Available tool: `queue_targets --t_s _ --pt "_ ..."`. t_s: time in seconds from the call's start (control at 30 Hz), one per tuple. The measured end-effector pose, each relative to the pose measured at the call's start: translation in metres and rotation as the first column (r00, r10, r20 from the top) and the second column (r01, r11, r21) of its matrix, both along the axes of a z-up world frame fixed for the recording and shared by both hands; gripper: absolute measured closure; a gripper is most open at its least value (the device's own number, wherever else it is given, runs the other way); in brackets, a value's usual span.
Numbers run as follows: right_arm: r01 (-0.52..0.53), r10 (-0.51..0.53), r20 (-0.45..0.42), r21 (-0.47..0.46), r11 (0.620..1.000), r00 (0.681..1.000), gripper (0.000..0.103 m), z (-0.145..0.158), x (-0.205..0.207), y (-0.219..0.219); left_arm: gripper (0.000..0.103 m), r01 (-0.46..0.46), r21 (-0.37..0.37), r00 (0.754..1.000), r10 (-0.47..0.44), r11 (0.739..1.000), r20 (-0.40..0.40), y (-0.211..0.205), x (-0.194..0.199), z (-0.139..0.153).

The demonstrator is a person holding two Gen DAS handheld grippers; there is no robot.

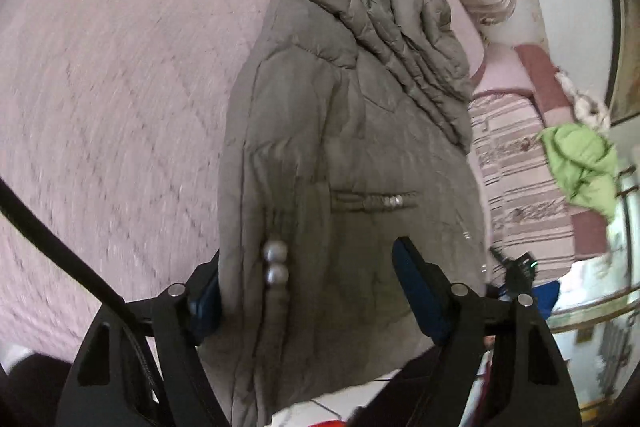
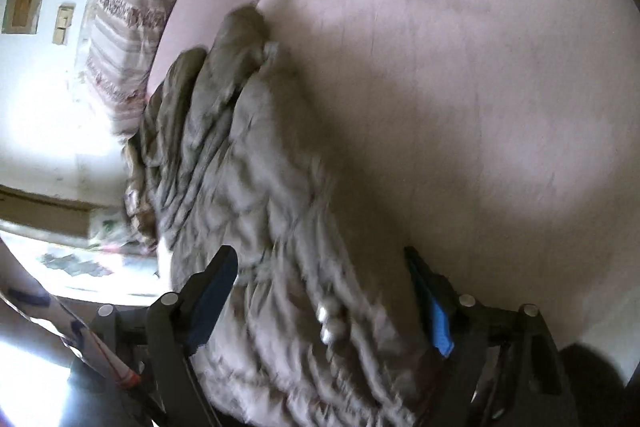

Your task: Fold large clothes

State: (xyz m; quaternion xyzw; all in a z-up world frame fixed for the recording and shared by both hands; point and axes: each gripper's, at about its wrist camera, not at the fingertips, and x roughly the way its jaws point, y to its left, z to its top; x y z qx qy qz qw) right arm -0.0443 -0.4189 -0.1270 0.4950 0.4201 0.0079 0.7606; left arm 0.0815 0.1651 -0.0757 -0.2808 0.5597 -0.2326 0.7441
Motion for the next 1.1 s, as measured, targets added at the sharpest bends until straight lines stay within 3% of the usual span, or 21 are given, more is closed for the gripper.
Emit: queue_targets --t_s 0.2,0.4,0.5,0.7,0.93,1.0,1.1 --pt "-0.054 0.054 -0.03 -0.02 0.998 0.998 0.018 -0.002 -0.017 0.029 0.027 -0.04 -0.035 0.999 0.041 0.999 0.01 0.0 -0.017 -0.012" --pt "-0.064 0.063 -0.01 -0.072 0.995 0.998 0.025 0.001 -0.029 0.042 0.027 -0.007 -0.052 0.998 0.01 0.999 0.055 -0.004 -0.027 -0.006" --pt "-0.035 0.036 0.037 -0.024 0.999 0.999 0.028 0.003 -0.033 0.032 0.027 -0.035 -0.101 0.998 0.039 0.994 0.042 0.007 -0.017 -0.003" --pt "-0.031 0.031 0.027 -0.019 0.999 0.999 0.029 -0.006 -0.03 0.03 0.027 -0.053 -0.061 0.999 0.053 0.997 -0.011 0.002 0.015 -0.019" --pt "-0.169 0.168 -0.014 -0.115 0.979 0.986 0.029 0.0 -0.033 0.054 0.027 -0.012 -0.1 1.0 0.013 0.995 0.013 0.002 -0.023 -0.022" --pt "-0.196 0.197 -0.008 -0.134 0.971 0.98 0.029 0.002 -0.035 0.062 0.027 0.002 -0.13 1.0 -0.002 0.992 -0.002 0.0 -0.031 -0.025" --pt "-0.193 0.199 0.036 -0.122 0.974 0.979 0.03 0.003 -0.037 0.068 0.027 0.015 -0.104 1.0 -0.013 0.994 0.021 -0.006 -0.038 -0.024"
